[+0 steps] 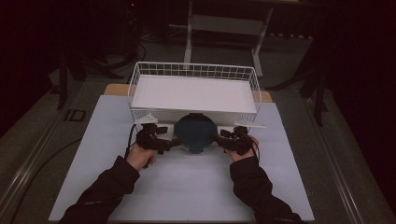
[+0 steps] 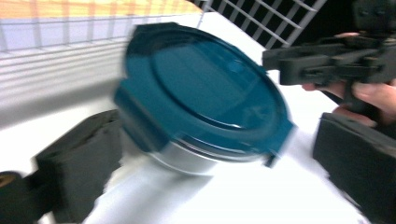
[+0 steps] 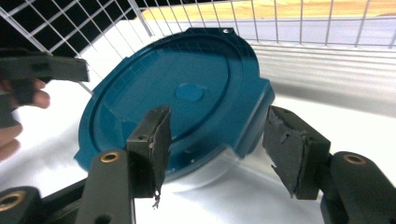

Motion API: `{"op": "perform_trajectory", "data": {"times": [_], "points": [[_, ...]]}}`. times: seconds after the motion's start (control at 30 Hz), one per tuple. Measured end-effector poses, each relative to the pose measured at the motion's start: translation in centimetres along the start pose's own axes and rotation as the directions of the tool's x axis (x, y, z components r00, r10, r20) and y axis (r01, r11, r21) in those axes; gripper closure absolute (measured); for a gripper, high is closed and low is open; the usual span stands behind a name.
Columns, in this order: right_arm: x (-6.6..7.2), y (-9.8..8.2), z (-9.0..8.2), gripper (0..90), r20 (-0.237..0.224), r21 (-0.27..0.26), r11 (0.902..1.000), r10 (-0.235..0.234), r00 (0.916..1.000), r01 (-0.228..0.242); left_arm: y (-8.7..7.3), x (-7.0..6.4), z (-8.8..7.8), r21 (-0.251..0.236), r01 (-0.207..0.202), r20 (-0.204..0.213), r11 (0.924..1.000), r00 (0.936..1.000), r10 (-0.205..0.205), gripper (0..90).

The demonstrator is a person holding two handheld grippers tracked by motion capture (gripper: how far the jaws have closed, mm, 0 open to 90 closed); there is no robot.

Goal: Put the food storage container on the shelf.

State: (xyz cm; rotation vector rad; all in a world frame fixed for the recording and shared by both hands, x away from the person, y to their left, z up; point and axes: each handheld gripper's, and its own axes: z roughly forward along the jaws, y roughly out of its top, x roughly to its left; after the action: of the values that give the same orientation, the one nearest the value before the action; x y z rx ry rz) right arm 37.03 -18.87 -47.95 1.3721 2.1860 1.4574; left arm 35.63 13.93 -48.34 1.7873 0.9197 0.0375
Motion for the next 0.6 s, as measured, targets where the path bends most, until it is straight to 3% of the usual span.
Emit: {"op": "perform_trajectory", "data": {"times": [0.1,0.17,0.37,0.47,0.6], "points": [[0.9,-0.2,-0.8,41.6,-0.007,0.001,0.9999,-0.012,0.9999,0.012,-0.2,-0.6,-0.6,0.014,-0.022,0.007,0.9997,0.9997,0.022,0.9],[1.5,-0.3,-1.3,42.6,-0.042,-0.007,1.0,0.0,0.9991,-0.001,-0.4,-0.9,-0.9,0.01,-0.023,0.007,0.9997,0.9997,0.023,0.9],[4.1,-1.4,-1.9,56.4,-0.09,0.031,0.9988,-0.034,0.9954,0.037,-0.9,-1.7,-1.8,0.016,-0.033,-0.012,0.9993,0.9994,0.033,0.9],[5.1,-1.9,-1.7,66.7,-0.119,0.057,0.9972,-0.042,0.992,0.049,-1.2,-2.2,-2.3,0.004,-0.046,-0.017,0.999,0.9988,0.046,0.9],[5.9,-2.6,-1.2,89.6,-0.157,0.092,0.9934,-0.054,0.9861,0.069,-1.9,-2.7,-2.8,0.002,-0.045,-0.026,0.999,0.9986,0.045,0.9]]}}
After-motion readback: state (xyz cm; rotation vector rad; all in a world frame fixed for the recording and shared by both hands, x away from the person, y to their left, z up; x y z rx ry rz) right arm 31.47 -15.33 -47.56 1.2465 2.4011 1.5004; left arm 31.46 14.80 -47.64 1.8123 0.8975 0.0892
